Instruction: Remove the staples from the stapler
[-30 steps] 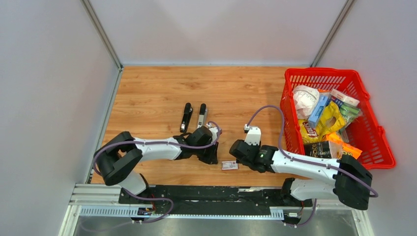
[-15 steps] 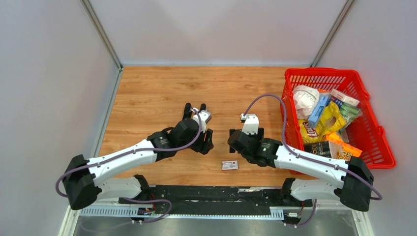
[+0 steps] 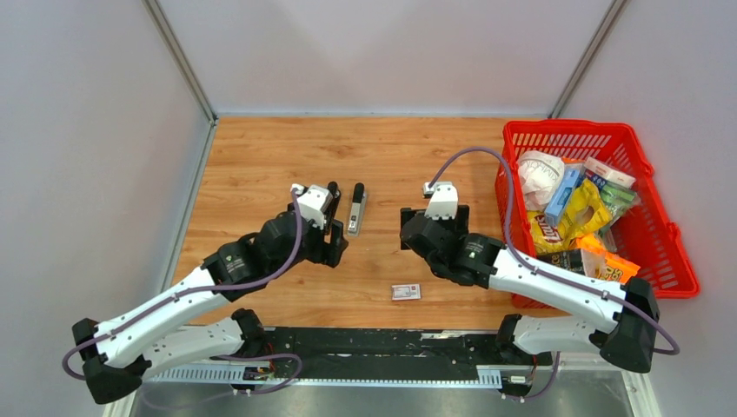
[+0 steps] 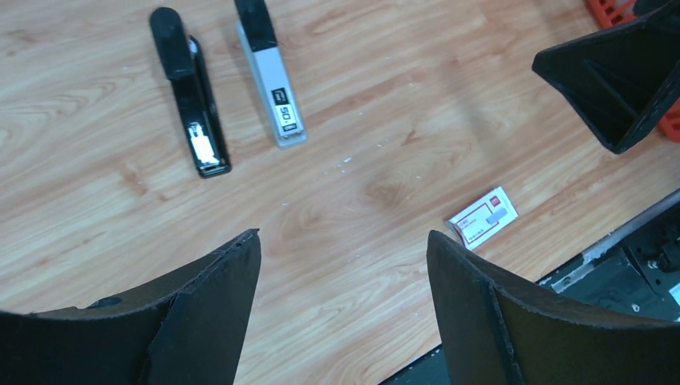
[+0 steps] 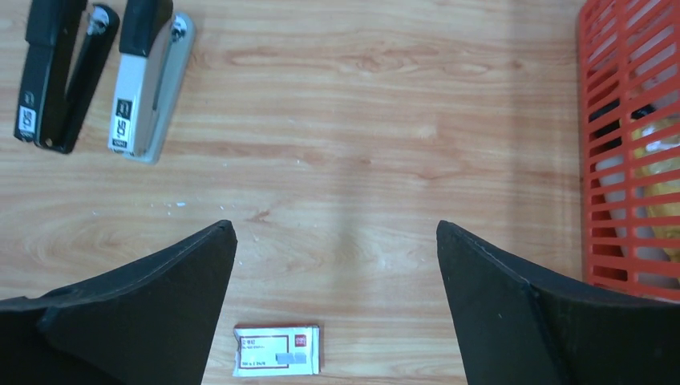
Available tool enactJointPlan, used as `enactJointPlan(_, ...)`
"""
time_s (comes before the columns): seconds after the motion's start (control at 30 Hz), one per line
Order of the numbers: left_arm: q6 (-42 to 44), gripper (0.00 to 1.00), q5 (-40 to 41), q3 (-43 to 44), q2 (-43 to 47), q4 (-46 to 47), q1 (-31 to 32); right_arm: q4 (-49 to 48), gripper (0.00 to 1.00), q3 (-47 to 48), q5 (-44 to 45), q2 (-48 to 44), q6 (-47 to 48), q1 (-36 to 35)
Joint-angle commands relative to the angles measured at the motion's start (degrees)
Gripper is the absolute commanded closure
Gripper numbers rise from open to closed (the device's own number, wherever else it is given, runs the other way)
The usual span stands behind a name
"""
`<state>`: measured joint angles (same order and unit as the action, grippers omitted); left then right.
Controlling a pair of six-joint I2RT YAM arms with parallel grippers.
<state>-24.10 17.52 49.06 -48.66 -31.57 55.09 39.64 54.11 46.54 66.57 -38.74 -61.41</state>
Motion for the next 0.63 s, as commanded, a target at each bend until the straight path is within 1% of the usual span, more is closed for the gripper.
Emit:
enactJointPlan(0.0, 1.7, 0.16, 4.8, 2.9, 3.4, -4.5, 0.3, -1.2, 0.00, 4.2, 5.9, 0.0, 1.6, 0.2)
enactJointPlan(0.13, 2.3, 0.16, 6.3, 3.9, 5.1, -6.9, 0.2, -1.5, 0.00, 5.0, 6.5, 0.0, 2.6, 0.3)
enactJointPlan(0.37, 4.0, 0.16, 7.2, 5.6, 7.4, -8.2, 0.2, -1.5, 0.00, 7.3, 7.5, 0.6, 4.7, 0.3)
enactJointPlan(0.43, 4.7, 0.16, 7.5, 6.0, 7.8, -8.6, 0.2, -5.1, 0.00, 5.9, 5.8, -0.6, 9.1, 0.1)
enactJointPlan(0.5, 5.1, 0.16, 7.9, 6.2, 8.1, -8.9, 0.3, -8.2, 0.00, 4.3, 5.9, -1.3, 10.4, 0.2)
enactJointPlan(0.6, 5.6, 0.16, 8.1, 6.1, 8.3, -8.9, 0.2, -6.7, 0.00, 4.7, 7.3, -0.6, 8.2, 0.2)
